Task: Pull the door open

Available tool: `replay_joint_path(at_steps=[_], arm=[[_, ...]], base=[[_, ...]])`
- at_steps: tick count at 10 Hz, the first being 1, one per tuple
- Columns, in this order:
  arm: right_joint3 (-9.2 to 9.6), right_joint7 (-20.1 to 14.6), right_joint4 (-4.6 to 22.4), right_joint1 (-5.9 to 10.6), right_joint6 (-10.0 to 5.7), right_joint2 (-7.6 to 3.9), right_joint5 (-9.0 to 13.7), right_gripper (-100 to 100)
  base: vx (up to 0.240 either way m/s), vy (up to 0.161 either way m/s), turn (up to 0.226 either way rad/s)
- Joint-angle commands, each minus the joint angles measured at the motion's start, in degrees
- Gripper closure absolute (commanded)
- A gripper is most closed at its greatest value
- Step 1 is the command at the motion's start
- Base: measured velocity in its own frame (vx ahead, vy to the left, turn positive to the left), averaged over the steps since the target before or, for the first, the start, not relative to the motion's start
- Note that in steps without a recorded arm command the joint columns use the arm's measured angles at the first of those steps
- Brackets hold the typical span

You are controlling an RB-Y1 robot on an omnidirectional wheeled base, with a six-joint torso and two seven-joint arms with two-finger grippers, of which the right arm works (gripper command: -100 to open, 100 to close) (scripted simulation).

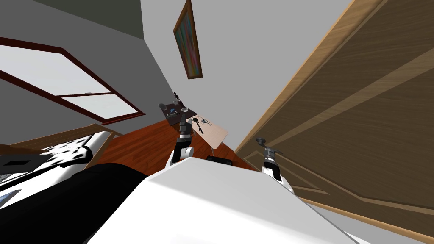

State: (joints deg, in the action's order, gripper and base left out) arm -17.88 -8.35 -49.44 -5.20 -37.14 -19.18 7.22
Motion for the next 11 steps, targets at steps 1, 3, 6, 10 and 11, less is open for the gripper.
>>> replay_joint_path(at_steps=[1, 3, 6, 10, 11], arm=[[0.67, -0.2, -0.6, -0.33, -0.08, 0.21, -0.3, 100], [1.58, -0.8, -1.2, -0.72, -0.46, 0.09, -0.7, 100], [2.76, -1.4, -2.0, -1.22, -0.95, -0.06, -1.2, 100], [2.88, -1.8, -1.2, -1.37, -1.37, -0.53, -1.3, 100], [4.03, -2.8, -1.9, -2.14, -1.79, -0.89, -2.0, 100]], base=[[-0.143, 0.045, 0.023], [-0.182, 0.055, 0.022], [-0.188, 0.015, 0.029], [-0.096, 0.009, 0.003], [-0.145, -0.046, 0.115]])
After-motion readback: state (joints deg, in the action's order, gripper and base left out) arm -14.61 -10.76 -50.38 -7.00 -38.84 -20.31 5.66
